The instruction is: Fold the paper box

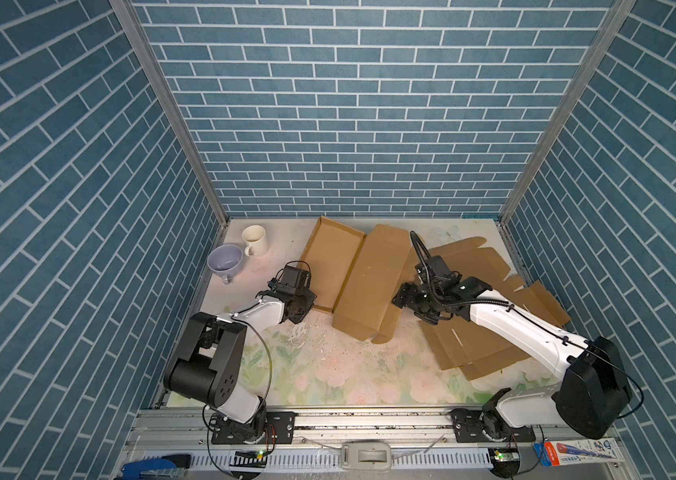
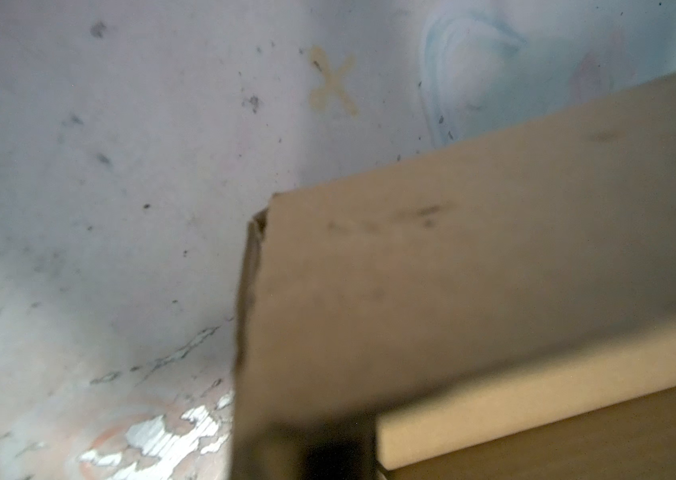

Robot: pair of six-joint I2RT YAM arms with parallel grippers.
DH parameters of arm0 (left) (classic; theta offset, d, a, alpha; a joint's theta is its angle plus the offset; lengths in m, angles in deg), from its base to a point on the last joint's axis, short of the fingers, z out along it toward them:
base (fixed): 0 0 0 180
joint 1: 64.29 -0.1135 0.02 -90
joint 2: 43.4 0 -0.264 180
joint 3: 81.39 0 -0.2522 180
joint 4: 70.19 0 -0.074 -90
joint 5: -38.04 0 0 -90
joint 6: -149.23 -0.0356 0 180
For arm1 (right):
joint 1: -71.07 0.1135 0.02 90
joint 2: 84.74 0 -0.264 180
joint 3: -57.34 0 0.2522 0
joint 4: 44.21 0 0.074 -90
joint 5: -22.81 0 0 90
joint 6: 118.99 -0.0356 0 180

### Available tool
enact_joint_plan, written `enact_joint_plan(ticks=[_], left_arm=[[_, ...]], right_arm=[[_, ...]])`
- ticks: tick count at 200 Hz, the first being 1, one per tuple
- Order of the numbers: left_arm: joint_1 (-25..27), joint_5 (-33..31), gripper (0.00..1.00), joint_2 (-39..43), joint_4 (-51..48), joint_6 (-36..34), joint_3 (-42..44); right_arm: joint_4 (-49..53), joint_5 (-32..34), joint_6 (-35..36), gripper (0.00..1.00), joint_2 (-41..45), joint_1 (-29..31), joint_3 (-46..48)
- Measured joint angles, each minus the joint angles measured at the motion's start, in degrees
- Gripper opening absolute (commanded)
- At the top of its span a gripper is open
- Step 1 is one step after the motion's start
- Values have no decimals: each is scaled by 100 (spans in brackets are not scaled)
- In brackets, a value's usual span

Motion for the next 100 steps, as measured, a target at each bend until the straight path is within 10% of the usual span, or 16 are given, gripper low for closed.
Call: enact_joint_plan(ticks=[100], left_arm=[[31, 400, 25, 210, -146, -22, 190]], right_arm=[[-1182, -361, 343, 24, -516, 0, -96]])
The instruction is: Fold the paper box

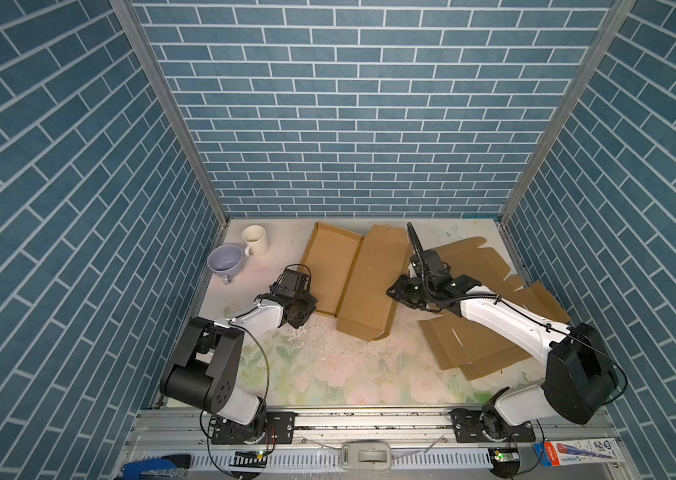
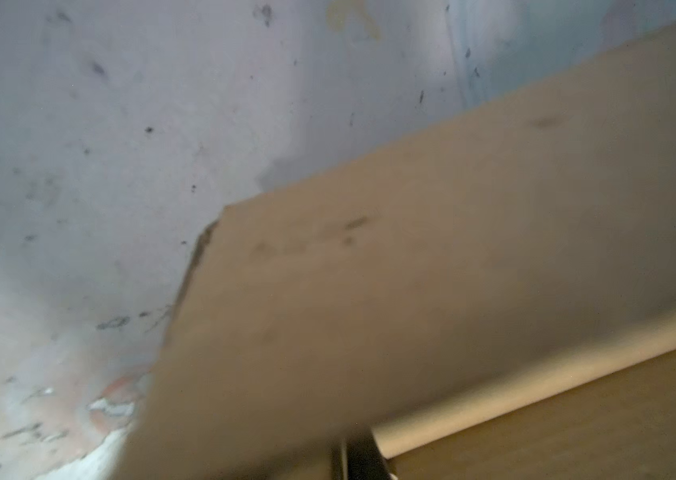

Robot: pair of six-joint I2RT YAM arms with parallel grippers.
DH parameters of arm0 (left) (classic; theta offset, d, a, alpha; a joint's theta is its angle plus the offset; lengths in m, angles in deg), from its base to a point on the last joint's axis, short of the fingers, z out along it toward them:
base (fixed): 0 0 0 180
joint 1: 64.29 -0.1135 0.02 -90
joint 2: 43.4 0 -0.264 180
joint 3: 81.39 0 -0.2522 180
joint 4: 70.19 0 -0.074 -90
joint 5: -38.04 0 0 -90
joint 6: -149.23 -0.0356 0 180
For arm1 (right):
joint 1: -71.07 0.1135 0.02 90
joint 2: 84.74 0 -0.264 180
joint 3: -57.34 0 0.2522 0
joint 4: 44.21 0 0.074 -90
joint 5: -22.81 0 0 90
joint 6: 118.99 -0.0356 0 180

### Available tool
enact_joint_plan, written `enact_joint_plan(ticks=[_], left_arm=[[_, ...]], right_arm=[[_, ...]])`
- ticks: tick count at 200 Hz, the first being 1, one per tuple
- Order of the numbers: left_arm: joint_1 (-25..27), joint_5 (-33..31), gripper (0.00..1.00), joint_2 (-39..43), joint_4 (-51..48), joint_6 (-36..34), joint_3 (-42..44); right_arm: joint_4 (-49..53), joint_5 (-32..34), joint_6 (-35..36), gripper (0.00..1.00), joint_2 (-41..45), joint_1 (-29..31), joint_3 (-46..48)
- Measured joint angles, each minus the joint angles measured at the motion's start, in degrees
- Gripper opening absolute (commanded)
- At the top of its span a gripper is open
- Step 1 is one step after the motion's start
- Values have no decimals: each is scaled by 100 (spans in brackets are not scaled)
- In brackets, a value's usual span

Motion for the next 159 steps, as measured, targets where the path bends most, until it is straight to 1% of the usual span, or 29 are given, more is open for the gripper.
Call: enact_joint_plan(ticks=[32, 61, 106, 132, 159], left_arm=[[7, 201, 39, 72, -66, -127, 0], [13, 361, 49, 431, -227, -267, 0], [24, 629, 67, 1187, -717, -758, -7], [2, 695, 70, 1705, -1316, -1233, -109], [-59, 667, 72, 2122, -2011, -1821, -431]], right_arm=[[90, -90, 24, 20, -162, -9, -295], [343, -264, 118, 15, -341, -118, -612], [1108, -776, 673, 9, -719, -367, -1484], [1690, -1088, 1161, 7, -940, -535, -2000], [2371, -1303, 1709, 6, -1158, -654, -2522]])
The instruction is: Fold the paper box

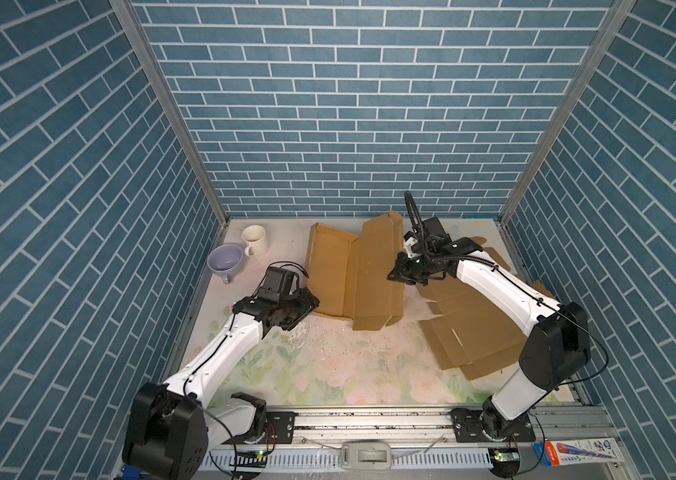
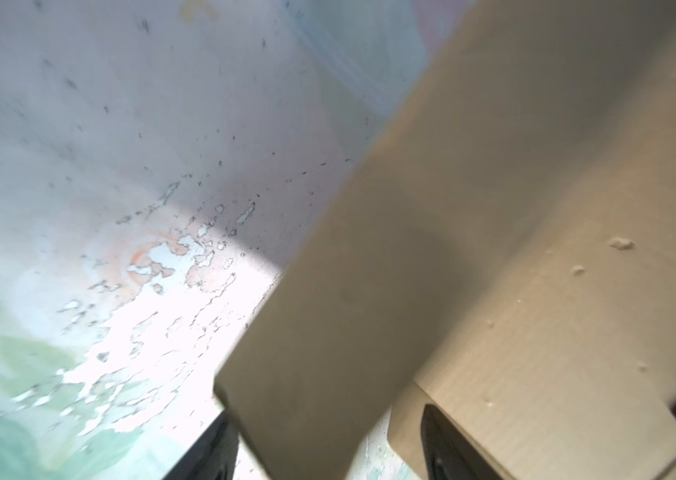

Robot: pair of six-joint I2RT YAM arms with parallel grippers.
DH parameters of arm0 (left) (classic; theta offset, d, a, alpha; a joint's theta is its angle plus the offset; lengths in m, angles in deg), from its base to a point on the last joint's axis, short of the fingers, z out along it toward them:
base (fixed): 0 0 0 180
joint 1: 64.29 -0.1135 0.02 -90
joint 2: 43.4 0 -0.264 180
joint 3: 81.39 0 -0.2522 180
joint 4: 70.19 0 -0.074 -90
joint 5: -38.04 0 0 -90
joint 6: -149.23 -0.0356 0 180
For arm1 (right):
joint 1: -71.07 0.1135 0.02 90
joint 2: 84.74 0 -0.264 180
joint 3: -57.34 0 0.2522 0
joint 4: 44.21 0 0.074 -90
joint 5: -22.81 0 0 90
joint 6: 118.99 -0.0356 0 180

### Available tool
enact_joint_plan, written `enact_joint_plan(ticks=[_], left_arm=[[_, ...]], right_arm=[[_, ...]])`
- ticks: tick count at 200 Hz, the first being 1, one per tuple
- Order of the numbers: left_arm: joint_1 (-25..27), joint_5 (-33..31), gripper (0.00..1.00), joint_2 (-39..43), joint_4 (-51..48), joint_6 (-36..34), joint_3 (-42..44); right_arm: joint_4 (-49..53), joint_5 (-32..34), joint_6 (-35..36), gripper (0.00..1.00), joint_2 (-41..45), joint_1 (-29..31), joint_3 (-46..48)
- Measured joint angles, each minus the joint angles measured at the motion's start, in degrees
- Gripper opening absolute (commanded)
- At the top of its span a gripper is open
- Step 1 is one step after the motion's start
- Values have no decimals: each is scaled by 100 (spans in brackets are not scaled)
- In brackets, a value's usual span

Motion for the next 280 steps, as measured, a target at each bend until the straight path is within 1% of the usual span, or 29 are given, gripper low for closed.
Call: enact_joint_plan(ticks=[29, 54, 74, 108, 148, 169, 184, 206, 221, 257, 280], left_arm=[[-118, -48, 74, 199, -452, -627, -407], [-317, -22, 74, 142, -455, -984, -474], [-479, 4, 74, -48, -365, -1154, -474], [-525, -101, 75, -149, -264, -1561, -509], [-525, -374, 77, 28, 72, -2223, -575], [-544, -411, 77, 81, 260, -2498, -658], [-555, -391, 76, 79, 369, -2614, -748], [-577, -326, 76, 87, 485, -2723, -817], [-636, -258, 76, 129, 503, -2763, -813], [-896, -44, 74, 603, 833, -2865, -535], [-938, 17, 73, 903, 1211, -3064, -197]], right_arm=[[726, -61, 568, 6, -160, -44, -549], [1335, -11, 1023, 6, -404, -11, -1152], [1871, 219, 1390, 7, -706, 85, -1746], [2820, 1134, 2107, 11, -1399, 481, -3003], [3436, 2162, 2981, 11, -1766, 914, -3797], [3845, 2708, 3482, 11, -2186, 1064, -4741], [3888, 3075, 3891, 10, -2402, 1176, -5243], [3838, 3622, 4524, 10, -2417, 1344, -5331], [3818, 3840, 4979, 10, -2428, 1530, -5331], [3705, 4011, 6050, 10, -2439, 1912, -5329], [3497, 3954, 6655, 11, -2439, 1978, -5250]])
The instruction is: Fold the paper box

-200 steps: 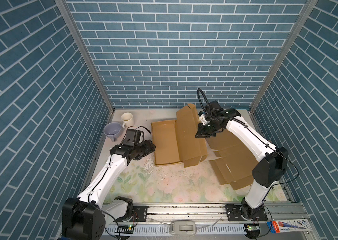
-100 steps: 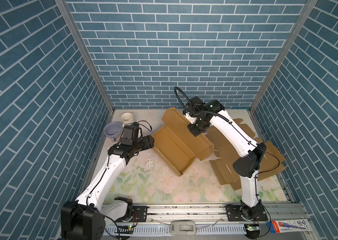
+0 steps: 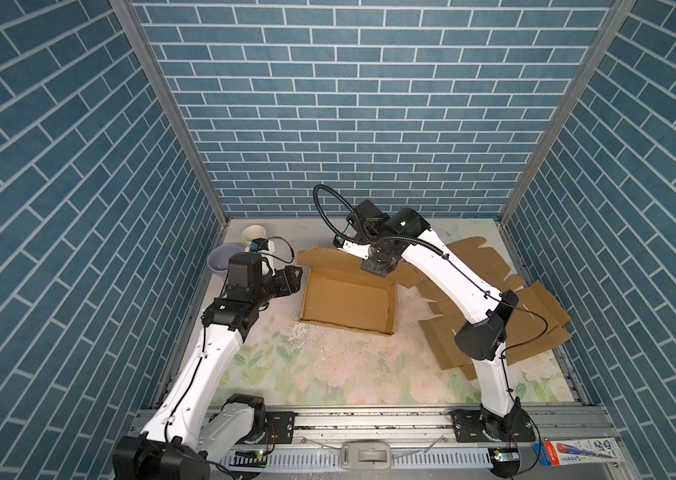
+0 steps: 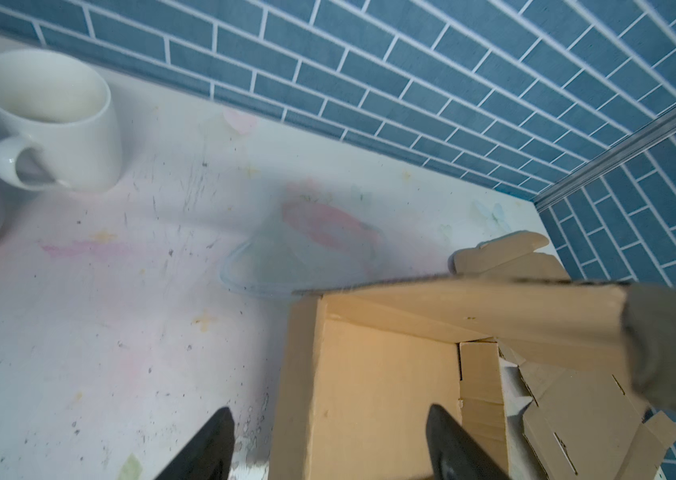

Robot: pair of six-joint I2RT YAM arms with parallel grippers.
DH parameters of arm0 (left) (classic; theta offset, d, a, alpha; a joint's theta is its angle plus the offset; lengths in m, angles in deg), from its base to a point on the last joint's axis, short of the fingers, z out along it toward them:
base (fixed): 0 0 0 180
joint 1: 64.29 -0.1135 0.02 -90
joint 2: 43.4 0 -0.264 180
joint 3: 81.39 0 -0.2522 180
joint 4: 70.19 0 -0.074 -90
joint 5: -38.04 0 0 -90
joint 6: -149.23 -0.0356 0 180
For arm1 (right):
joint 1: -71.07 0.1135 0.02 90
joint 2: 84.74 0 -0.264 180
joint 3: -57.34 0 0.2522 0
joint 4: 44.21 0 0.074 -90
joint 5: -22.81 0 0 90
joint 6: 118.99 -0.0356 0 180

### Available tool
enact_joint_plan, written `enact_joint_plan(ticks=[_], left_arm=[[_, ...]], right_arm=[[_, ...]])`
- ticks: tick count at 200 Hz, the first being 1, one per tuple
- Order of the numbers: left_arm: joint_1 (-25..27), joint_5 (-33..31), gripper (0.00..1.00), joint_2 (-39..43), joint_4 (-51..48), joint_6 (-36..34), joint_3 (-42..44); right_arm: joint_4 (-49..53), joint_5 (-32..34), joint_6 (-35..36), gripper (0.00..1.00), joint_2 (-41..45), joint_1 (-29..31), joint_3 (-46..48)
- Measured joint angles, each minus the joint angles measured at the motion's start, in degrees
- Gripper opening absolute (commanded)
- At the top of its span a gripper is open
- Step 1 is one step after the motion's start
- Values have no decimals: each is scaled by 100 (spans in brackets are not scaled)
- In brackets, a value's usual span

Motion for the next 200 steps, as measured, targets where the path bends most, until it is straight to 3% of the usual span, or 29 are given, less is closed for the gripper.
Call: enact_joint_plan(ticks=[29, 64, 119, 163, 200], left_arm=[[0, -22, 72, 173, 485, -302, 699], [-4, -13, 72, 522, 1008, -680, 1582], [-7, 103, 72, 647, 1215, -1231, 1679], [-7, 162, 73, 898, 1209, -1259, 1705], [-7, 184, 73, 791, 1235, -1257, 1722]], right_arm=[[-258, -188, 592, 20, -46, -42, 280], [-260, -564, 1047, 39, -234, -116, 286], [-254, -968, 1099, 57, -382, -190, 275], [-448, -1646, 828, 62, -142, -542, 317], [-944, -2481, 581, 63, 966, -1032, 1069]])
